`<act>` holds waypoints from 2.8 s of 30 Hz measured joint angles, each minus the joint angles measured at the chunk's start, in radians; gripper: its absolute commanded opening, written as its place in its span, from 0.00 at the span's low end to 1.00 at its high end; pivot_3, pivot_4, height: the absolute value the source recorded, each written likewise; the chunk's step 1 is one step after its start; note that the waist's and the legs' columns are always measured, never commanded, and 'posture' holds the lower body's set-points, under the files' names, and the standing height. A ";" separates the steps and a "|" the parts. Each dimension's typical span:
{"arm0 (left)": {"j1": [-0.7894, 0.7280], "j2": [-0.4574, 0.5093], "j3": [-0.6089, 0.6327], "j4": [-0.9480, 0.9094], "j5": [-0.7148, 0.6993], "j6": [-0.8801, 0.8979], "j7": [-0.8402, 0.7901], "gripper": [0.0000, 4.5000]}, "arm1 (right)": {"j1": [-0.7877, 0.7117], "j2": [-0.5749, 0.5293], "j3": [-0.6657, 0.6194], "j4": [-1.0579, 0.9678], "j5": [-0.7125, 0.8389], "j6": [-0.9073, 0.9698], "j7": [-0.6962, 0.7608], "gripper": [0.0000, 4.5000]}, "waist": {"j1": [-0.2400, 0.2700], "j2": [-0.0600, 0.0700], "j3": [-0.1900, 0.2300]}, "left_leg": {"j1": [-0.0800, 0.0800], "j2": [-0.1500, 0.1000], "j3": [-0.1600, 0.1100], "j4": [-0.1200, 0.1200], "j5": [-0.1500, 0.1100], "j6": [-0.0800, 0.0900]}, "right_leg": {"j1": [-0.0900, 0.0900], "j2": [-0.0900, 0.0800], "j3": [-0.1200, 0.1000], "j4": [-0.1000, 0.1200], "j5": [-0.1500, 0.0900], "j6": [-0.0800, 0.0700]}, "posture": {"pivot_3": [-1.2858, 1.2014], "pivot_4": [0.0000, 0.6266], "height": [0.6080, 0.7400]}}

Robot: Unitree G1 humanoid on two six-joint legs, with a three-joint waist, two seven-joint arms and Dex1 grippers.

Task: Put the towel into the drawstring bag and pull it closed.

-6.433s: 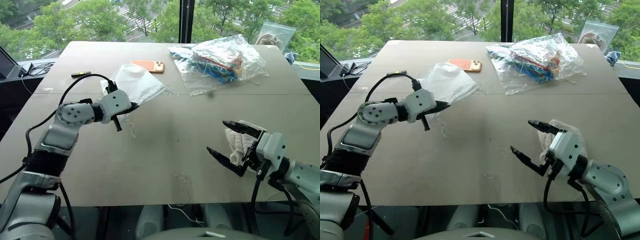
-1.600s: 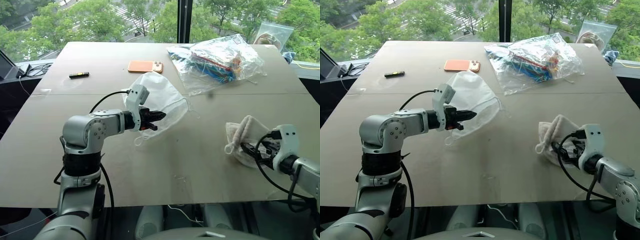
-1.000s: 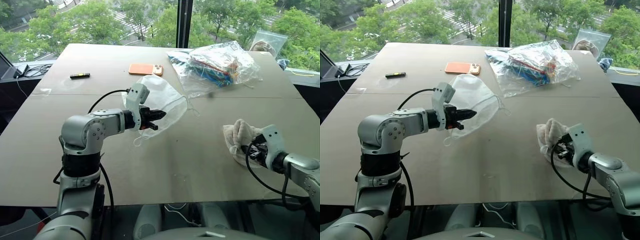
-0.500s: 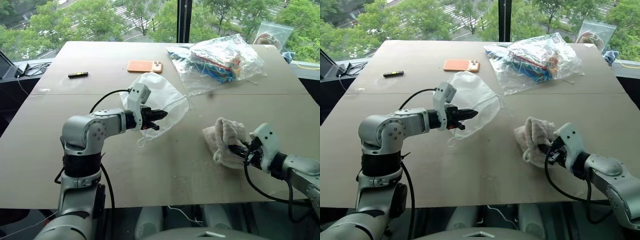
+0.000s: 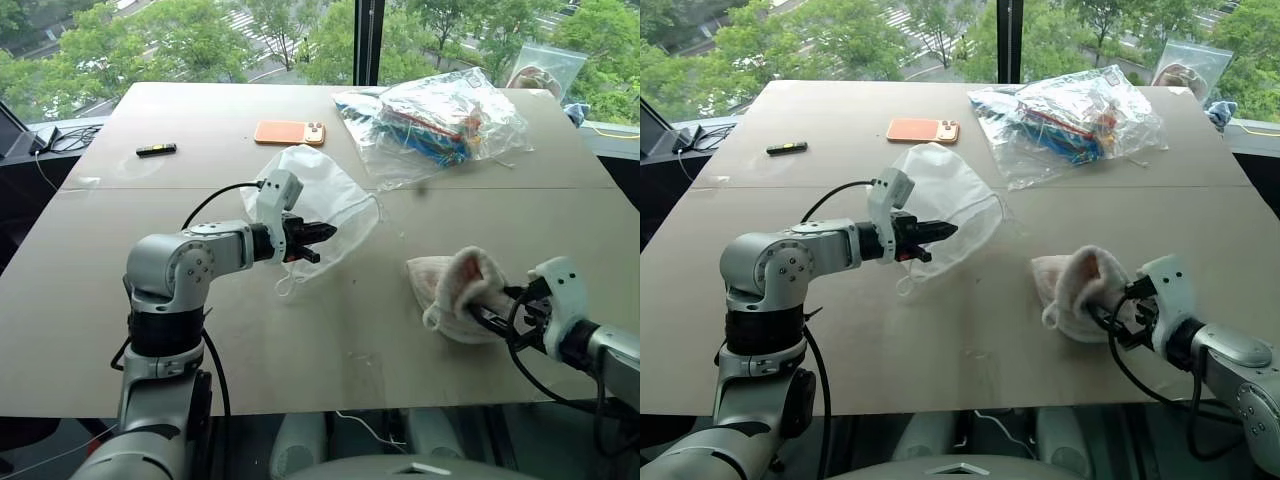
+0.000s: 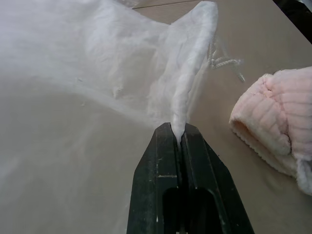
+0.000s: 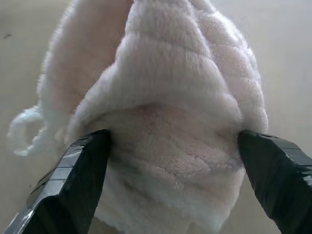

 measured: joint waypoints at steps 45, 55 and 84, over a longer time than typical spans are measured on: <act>-0.012 0.015 -0.021 -0.004 -0.009 -0.017 0.001 0.00 | -0.138 -0.018 0.310 0.159 -0.142 -0.221 -0.011 0.87 | -0.029 -0.004 0.001 | 0.004 0.001 0.000 0.000 0.000 0.000 | 0.002 0.002 0.001 0.002 0.000 0.001 | 0.52 0.24 1.00; -0.019 0.010 -0.031 -0.004 -0.020 -0.013 0.001 0.00 | -0.117 0.059 0.299 0.158 -0.128 -0.261 0.018 0.01 | -0.028 -0.004 0.001 | 0.004 0.001 0.001 0.000 0.000 0.000 | 0.001 0.001 0.002 0.002 0.000 0.001 | 0.52 0.24 1.00; -0.054 0.065 -0.071 -0.096 -0.069 0.009 -0.012 0.00 | -0.639 0.251 0.714 0.590 -0.382 -0.474 0.138 0.00 | -0.029 0.000 0.005 | -0.001 0.000 0.002 0.000 0.000 0.000 | -0.004 0.001 0.002 0.002 0.002 -0.003 | 0.52 0.24 1.00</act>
